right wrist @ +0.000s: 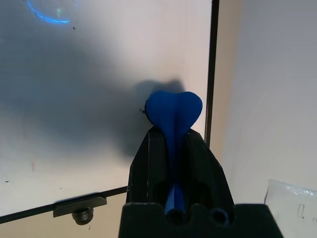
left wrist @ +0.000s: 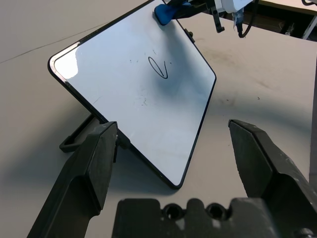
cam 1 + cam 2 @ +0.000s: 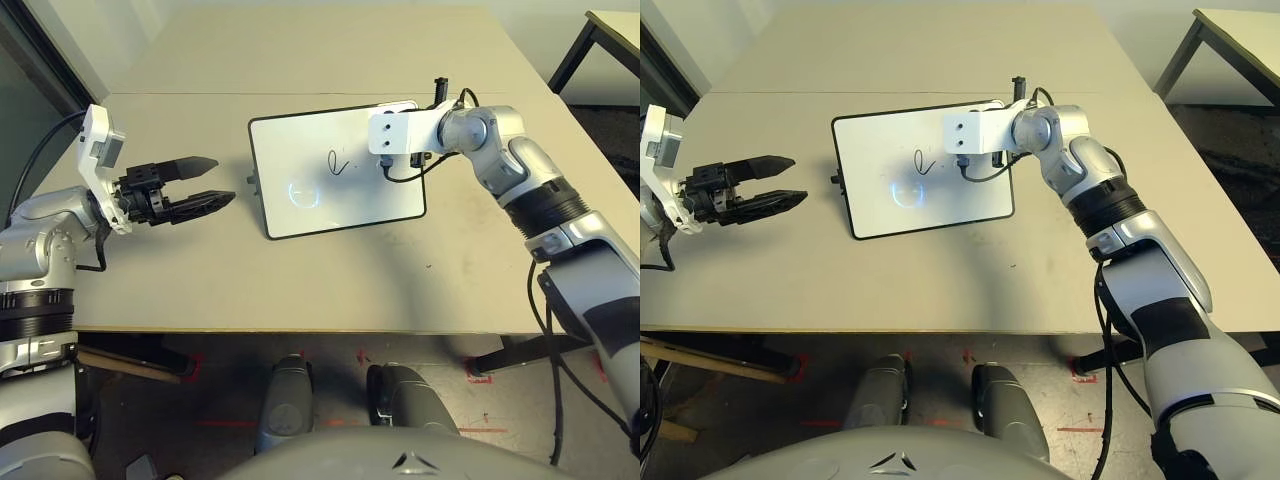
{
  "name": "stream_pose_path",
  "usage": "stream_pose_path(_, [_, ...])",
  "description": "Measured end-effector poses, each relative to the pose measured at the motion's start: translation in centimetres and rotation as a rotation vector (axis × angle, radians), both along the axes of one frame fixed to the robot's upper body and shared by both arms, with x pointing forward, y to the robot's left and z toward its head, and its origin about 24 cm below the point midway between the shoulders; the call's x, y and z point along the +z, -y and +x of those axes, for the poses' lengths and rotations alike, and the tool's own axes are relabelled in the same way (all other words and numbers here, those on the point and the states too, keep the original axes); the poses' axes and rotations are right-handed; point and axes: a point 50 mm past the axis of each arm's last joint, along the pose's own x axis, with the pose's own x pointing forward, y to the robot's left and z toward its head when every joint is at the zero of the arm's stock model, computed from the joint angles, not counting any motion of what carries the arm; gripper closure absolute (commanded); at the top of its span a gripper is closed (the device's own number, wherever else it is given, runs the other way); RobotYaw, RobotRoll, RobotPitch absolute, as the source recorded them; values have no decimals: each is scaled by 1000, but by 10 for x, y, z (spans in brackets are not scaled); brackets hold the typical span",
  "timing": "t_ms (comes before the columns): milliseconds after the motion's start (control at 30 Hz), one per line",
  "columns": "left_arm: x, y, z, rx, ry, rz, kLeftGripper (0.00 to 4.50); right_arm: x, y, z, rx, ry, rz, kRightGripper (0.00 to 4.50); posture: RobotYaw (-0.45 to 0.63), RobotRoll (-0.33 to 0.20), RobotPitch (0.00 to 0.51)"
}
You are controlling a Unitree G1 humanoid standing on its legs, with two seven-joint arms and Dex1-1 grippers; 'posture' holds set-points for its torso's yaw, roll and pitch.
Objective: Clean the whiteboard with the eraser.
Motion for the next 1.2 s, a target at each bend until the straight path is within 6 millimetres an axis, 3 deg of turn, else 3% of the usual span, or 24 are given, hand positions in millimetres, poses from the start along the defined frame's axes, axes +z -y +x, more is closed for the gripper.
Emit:
stream_pose_path(900, [0,0,0,3,-8,-2,0,-10,26,-2,-40,-40,-36,4285,307,0,79])
stream_pose_path(1067, [-1,0,0,5,-10,-2,0,-15,16,-21,12,-155,37,4285,314,0,80])
stream_pose_path(1200, [-1,0,0,5,-11,-1,0,-4,-1,-38,88,-141,55,4285,308,0,82])
